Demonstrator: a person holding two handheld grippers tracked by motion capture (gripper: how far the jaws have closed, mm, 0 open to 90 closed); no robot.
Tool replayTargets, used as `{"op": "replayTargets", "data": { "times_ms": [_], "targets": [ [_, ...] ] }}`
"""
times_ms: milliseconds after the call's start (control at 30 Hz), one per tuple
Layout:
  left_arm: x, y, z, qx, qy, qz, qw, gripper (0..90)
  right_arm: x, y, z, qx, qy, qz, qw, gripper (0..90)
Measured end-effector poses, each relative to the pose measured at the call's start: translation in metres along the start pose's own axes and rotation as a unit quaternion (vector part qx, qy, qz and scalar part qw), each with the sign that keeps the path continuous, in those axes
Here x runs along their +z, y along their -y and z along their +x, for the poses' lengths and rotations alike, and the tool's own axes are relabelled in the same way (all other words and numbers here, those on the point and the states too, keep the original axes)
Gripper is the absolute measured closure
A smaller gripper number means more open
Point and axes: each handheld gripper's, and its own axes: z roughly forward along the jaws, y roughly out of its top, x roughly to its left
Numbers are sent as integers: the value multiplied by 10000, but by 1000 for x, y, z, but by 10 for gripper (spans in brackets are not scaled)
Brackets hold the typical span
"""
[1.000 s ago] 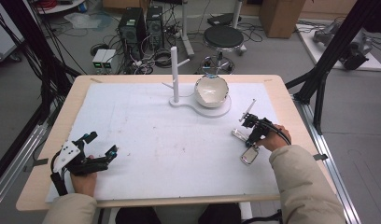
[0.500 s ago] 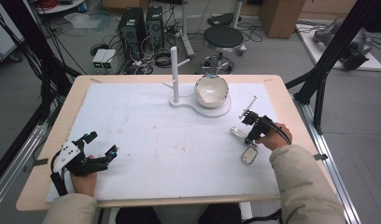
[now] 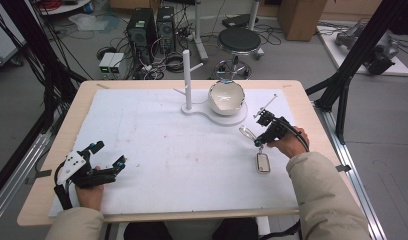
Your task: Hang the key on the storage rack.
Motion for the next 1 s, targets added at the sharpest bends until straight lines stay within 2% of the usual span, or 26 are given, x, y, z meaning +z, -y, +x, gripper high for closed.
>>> {"op": "replayTargets", "data": {
  "times_ms": [33,100,133,167,200,267,300,333,367,400,433,467,500,533,567,600,667,700,733,800,833,900,1000],
  "targets": [
    [0,0,0,-1,0,0,10000,35,-2,-2,1,-44,23,-104,9999,747],
    [0,0,0,-2,0,1,10000,35,-6,-7,4,-36,-73,-258,9996,747],
    [0,0,0,-1,0,6,10000,35,-9,-13,6,-29,-222,-439,9988,747],
    [0,0,0,-1,0,7,10000,35,-9,-13,6,-29,-222,-439,9988,747],
    [0,0,0,-2,0,8,10000,35,-13,-19,8,-80,-323,-612,9976,747],
    [0,0,0,0,1,6,10000,35,-16,-26,11,-113,-376,-770,9963,747],
    [0,0,0,-1,-2,10,10000,35,-17,-30,12,-132,-476,-853,9951,747],
    [0,0,0,-1,1,8,10000,35,-17,-30,12,-132,-476,-853,9951,747],
    [0,0,0,-2,-3,10,10000,35,-20,-39,13,-216,-596,-1030,9927,747],
    [0,0,0,1,-2,11,10000,35,-20,-39,13,-216,-596,-1030,9927,747],
    [0,0,0,27,8,23,10000,35,-21,-42,14,-215,-662,-1081,9917,747],
    [0,0,0,30,7,25,10000,35,-23,-51,17,-246,-739,-1226,9894,747],
    [0,0,0,28,6,25,10000,35,-23,-51,17,-246,-739,-1226,9894,747],
    [0,0,0,29,5,26,10000,35,-24,-55,18,-279,-809,-1285,9880,747],
    [0,0,0,16,9,29,10000,35,-25,-64,20,-360,-934,-1439,9845,746],
    [0,0,0,18,6,25,10000,35,-25,-69,21,-432,-969,-1524,9826,747],
    [0,0,0,18,-4,27,10000,35,-26,-74,23,-444,-996,-1544,9820,747],
    [0,0,0,22,-18,29,10000,35,-26,-84,25,-482,-1105,-1657,9788,747],
    [0,0,0,24,-14,31,10000,35,-26,-84,25,-482,-1105,-1657,9788,747],
    [1,0,-1,36,-7,37,10000,35,-27,-97,30,-508,-1276,-1785,9743,746],
    [1,0,-1,58,-4,48,10000,35,-27,-97,30,-508,-1276,-1785,9743,746],
    [1,0,-1,38,-9,36,10000,35,-24,-111,35,-654,-1335,-1831,9718,746],
    [1,0,-1,70,-14,59,10000,35,-22,-118,38,-675,-1414,-1838,9704,746]
  ]
}}
